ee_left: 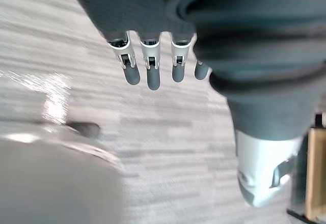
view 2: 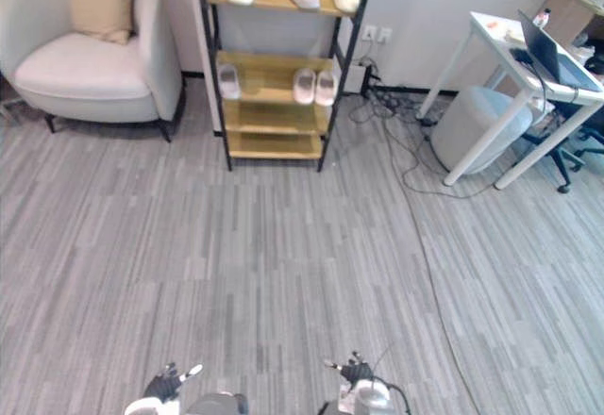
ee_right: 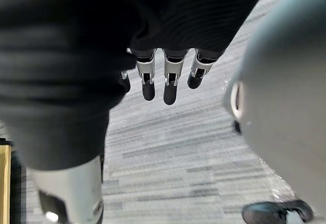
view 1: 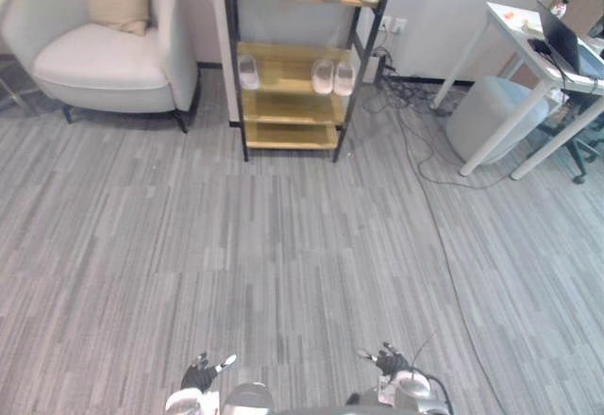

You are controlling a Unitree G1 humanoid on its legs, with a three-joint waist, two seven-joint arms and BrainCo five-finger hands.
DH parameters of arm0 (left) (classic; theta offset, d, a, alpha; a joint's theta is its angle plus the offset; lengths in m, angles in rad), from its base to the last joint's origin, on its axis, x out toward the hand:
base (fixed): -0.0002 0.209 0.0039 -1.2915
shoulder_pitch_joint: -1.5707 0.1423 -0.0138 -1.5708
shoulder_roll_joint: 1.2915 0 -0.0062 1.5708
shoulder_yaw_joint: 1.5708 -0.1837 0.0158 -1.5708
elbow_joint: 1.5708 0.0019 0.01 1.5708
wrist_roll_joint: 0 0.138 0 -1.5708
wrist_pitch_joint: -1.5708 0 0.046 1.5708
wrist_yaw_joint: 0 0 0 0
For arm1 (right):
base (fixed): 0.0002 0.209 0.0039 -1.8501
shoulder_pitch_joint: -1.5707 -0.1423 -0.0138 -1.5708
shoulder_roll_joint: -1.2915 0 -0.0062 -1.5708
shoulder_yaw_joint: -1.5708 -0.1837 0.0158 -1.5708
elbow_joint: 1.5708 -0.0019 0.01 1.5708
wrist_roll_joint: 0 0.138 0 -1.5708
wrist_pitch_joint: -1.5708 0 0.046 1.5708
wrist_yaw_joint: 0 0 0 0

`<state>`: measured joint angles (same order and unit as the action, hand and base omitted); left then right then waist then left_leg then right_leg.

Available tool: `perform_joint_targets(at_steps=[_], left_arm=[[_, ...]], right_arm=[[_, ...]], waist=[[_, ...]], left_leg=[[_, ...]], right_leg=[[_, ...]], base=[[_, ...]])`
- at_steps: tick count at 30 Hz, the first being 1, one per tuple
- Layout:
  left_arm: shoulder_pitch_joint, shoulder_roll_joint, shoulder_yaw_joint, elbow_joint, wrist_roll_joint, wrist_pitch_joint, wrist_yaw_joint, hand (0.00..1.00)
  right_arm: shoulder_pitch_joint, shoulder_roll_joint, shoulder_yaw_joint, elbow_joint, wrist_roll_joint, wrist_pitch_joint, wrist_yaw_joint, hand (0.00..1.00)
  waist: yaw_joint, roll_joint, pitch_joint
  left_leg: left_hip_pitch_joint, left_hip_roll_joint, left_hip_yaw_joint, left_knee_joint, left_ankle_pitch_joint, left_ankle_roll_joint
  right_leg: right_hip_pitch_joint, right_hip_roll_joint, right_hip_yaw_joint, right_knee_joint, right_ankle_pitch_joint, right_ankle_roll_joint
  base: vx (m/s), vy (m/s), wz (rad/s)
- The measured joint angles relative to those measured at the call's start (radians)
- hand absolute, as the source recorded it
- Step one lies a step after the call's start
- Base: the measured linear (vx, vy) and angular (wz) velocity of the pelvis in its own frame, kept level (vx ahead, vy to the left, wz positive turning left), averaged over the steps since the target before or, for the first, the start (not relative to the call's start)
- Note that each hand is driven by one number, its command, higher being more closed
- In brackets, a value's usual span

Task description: Organize the slippers on the shoe rack

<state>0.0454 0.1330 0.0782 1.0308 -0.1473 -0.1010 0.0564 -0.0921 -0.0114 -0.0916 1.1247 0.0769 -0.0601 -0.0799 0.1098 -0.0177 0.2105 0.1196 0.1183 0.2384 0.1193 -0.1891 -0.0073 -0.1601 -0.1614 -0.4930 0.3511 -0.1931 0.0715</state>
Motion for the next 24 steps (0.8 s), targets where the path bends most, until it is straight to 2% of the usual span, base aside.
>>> perform_joint_targets(at_steps=[2, 3, 4, 5, 6, 7, 8, 9, 10, 11, 12, 14, 15, 16, 18, 19, 20, 21, 22, 23, 24], left_arm=[[-0.014, -0.015, -0.002, 0.0, 0.0, 0.0, 0.002, 0.0], [-0.016, -0.025, -0.003, 0.0, 0.0, -0.001, 0.003, 0.0], [-0.015, -0.026, -0.002, -0.001, 0.0, -0.001, 0.004, 0.0], [-0.005, -0.024, 0.002, -0.003, -0.001, -0.003, 0.006, 0.0], [-0.006, -0.044, 0.012, 0.003, -0.001, -0.001, 0.011, 0.0], [0.006, -0.047, 0.012, -0.003, 0.0, -0.006, 0.006, 0.0], [0.004, -0.055, 0.02, -0.005, 0.0, -0.009, 0.008, 0.0], [0.006, -0.049, 0.024, 0.001, 0.007, -0.008, 0.007, 0.0], [0.007, -0.048, 0.023, 0.001, 0.008, -0.007, 0.006, 0.0], [0.002, -0.053, 0.025, -0.01, 0.007, -0.004, 0.001, 0.0], [0.0, -0.057, 0.023, -0.028, 0.008, -0.007, -0.003, 0.0], [-0.004, -0.054, 0.023, -0.043, 0.008, -0.012, -0.002, 0.0], [-0.006, -0.052, 0.023, -0.06, 0.007, -0.021, -0.002, 0.0], [-0.008, -0.054, 0.022, -0.078, 0.007, -0.024, -0.001, 0.0], [-0.012, -0.057, 0.022, -0.092, 0.005, -0.024, 0.0, 0.0], [-0.014, -0.06, 0.022, -0.095, 0.004, -0.024, 0.002, 0.0], [-0.018, -0.063, 0.024, -0.095, 0.0, -0.024, 0.001, 0.0], [-0.018, -0.064, 0.023, -0.093, -0.001, -0.024, 0.002, 0.0], [-0.018, -0.064, 0.023, -0.092, -0.001, -0.023, 0.002, 0.0], [-0.024, -0.07, 0.027, -0.087, -0.005, -0.023, 0.0, 0.0], [-0.032, -0.071, 0.042, -0.088, -0.004, -0.024, 0.0, 0.0]], right_arm=[[-0.005, -0.006, 0.019, -0.005, 0.0, 0.0, -0.001, 0.0], [-0.005, -0.012, 0.019, -0.013, 0.0, 0.0, -0.001, 0.0], [-0.004, -0.013, 0.018, -0.013, 0.001, 0.0, -0.001, 0.0], [0.015, -0.014, 0.02, -0.012, 0.0, 0.0, -0.002, 0.0], [0.014, -0.04, 0.02, -0.013, 0.0, 0.0, -0.001, 0.0], [0.008, -0.044, 0.019, -0.016, 0.001, -0.002, -0.002, 0.0], [0.002, -0.047, 0.016, -0.016, 0.0, -0.005, -0.003, 0.0], [0.002, -0.038, 0.015, -0.012, 0.001, -0.007, -0.003, 0.0], [0.003, -0.034, 0.014, -0.012, 0.001, -0.009, -0.003, 0.0], [0.016, -0.033, 0.017, -0.008, 0.001, -0.007, -0.004, 0.0], [0.016, -0.038, 0.018, -0.009, 0.002, -0.008, -0.007, 0.0], [0.016, -0.041, 0.018, -0.007, 0.003, -0.007, -0.01, 0.0], [0.016, -0.044, 0.017, -0.002, 0.004, -0.007, -0.012, 0.0], [0.014, -0.049, 0.018, 0.001, 0.004, -0.007, -0.014, 0.0], [0.004, -0.049, 0.017, 0.001, 0.004, -0.007, -0.019, 0.0], [-0.006, -0.049, 0.018, 0.0, 0.004, -0.007, -0.019, 0.0], [-0.008, -0.049, 0.017, -0.001, 0.004, -0.007, -0.019, 0.0], [-0.001, -0.039, 0.021, -0.007, 0.004, -0.007, -0.019, 0.0], [0.003, -0.034, 0.021, -0.013, 0.004, -0.008, -0.019, 0.0], [-0.003, -0.028, 0.022, -0.012, 0.003, -0.008, -0.018, 0.0], [0.0, -0.022, 0.025, -0.01, 0.003, -0.007, -0.018, 0.0]], waist=[[-0.003, -0.001, 0.004], [-0.01, -0.007, 0.002], [-0.011, -0.011, 0.002], [-0.016, -0.038, -0.009], [-0.021, -0.005, -0.016], [-0.027, 0.01, -0.031], [-0.034, 0.014, -0.031], [-0.034, 0.018, -0.035], [-0.035, 0.015, -0.034], [-0.038, 0.026, -0.028], [-0.028, 0.042, -0.014], [-0.023, 0.043, 0.002], [-0.018, 0.032, 0.008], [-0.001, 0.028, 0.014], [0.008, 0.022, 0.023], [0.013, 0.019, 0.025], [0.016, 0.011, 0.032], [0.043, 0.002, 0.03], [0.052, 0.007, 0.023], [0.052, 0.002, 0.022], [0.058, -0.011, 0.026]], left_leg=[[0.022, 0.004, 0.001, -0.002, -0.001, -0.002], [0.053, -0.005, -0.002, -0.002, -0.015, -0.026], [0.062, -0.008, -0.003, -0.002, -0.021, -0.035], [0.117, -0.037, -0.027, -0.014, -0.055, -0.088], [0.155, 0.004, -0.051, -0.029, -0.085, -0.11], [0.15, 0.028, -0.06, -0.018, -0.082, -0.116], [0.137, 0.063, -0.075, 0.033, -0.098, -0.122], [0.062, 0.105, -0.107, 0.193, -0.102, -0.128], [0.025, 0.119, -0.121, 0.269, -0.102, -0.128], [-0.092, 0.181, -0.147, 0.525, -0.067, -0.104], [-0.182, 0.239, -0.14, 0.737, -0.066, -0.103], [-0.246, 0.253, -0.11, 0.837, -0.088, -0.097], [-0.307, 0.232, -0.067, 0.837, -0.117, -0.083], [-0.353, 0.197, -0.028, 0.761, -0.136, -0.07], [-0.395, 0.125, -0.005, 0.547, -0.131, -0.052], [-0.401, 0.061, -0.001, 0.325, -0.068, -0.045], [-0.394, 0.037, -0.006, 0.25, 0.004, -0.043], [-0.358, -0.003, -0.002, 0.113, 0.121, -0.047], [-0.344, -0.018, 0.0, 0.08, 0.176, -0.04], [-0.35, -0.029, 0.0, 0.106, 0.225, 0.014], [-0.357, -0.041, 0.003, 0.142, 0.2, 0.021]], right_leg=[[-0.047, 0.041, 0.057, -0.204, 0.141, 0.0], [-0.07, 0.045, 0.118, -0.259, 0.228, -0.003], [-0.07, 0.045, 0.129, -0.264, 0.244, -0.006], [-0.062, 0.031, 0.185, -0.255, 0.339, -0.059], [-0.071, 0.066, 0.177, -0.18, 0.332, -0.079], [-0.067, 0.076, 0.172, -0.175, 0.28, -0.074], [-0.064, 0.106, 0.153, -0.177, 0.237, -0.08], [-0.039, 0.129, 0.127, -0.197, 0.217, -0.095], [-0.024, 0.138, 0.117, -0.212, 0.212, -0.096], [0.036, 0.184, 0.093, -0.273, 0.208, -0.101], [0.096, 0.224, 0.092, -0.307, 0.199, -0.115], [0.14, 0.237, 0.094, -0.315, 0.18, -0.141], [0.168, 0.231, 0.101, -0.323, 0.164, -0.134], [0.182, 0.217, 0.107, -0.324, 0.152, -0.127], [0.199, 0.188, 0.111, -0.324, 0.134, -0.11], [0.208, 0.16, 0.111, -0.325, 0.123, -0.092], [0.219, 0.147, 0.116, -0.33, 0.119, -0.086], [0.243, 0.124, 0.123, -0.355, 0.113, -0.069], [0.253, 0.116, 0.127, -0.368, 0.11, -0.053], [0.265, 0.106, 0.123, -0.373, 0.114, -0.025], [0.277, 0.09, 0.119, -0.376, 0.115, -0.018]], base=[[0.44, -0.163, 0.05], [0.31, -0.152, 0.14], [0.42, -0.264, 0.37], [0.45, -0.295, 0.33], [0.51, -0.324, 0.41], [0.39, -0.275, 0.18], [0.33, -0.278, 0.18], [0.31, -0.309, 0.13], [0.29, -0.301, 0.31], [0.34, -0.298, 0.23], [0.34, -0.263, 0.18], [0.25, -0.118, 0.03], [0.28, -0.045, 0.0], [0.28, -0.015, -0.07], [0.28, 0.069, -0.09], [0.28, 0.117, -0.06], [0.32, 0.161, -0.19], [0.39, 0.171, -0.18], [0.52, 0.205, 0.04], [0.56, 0.194, 0.23], [0.48, 0.156, 0.36]])
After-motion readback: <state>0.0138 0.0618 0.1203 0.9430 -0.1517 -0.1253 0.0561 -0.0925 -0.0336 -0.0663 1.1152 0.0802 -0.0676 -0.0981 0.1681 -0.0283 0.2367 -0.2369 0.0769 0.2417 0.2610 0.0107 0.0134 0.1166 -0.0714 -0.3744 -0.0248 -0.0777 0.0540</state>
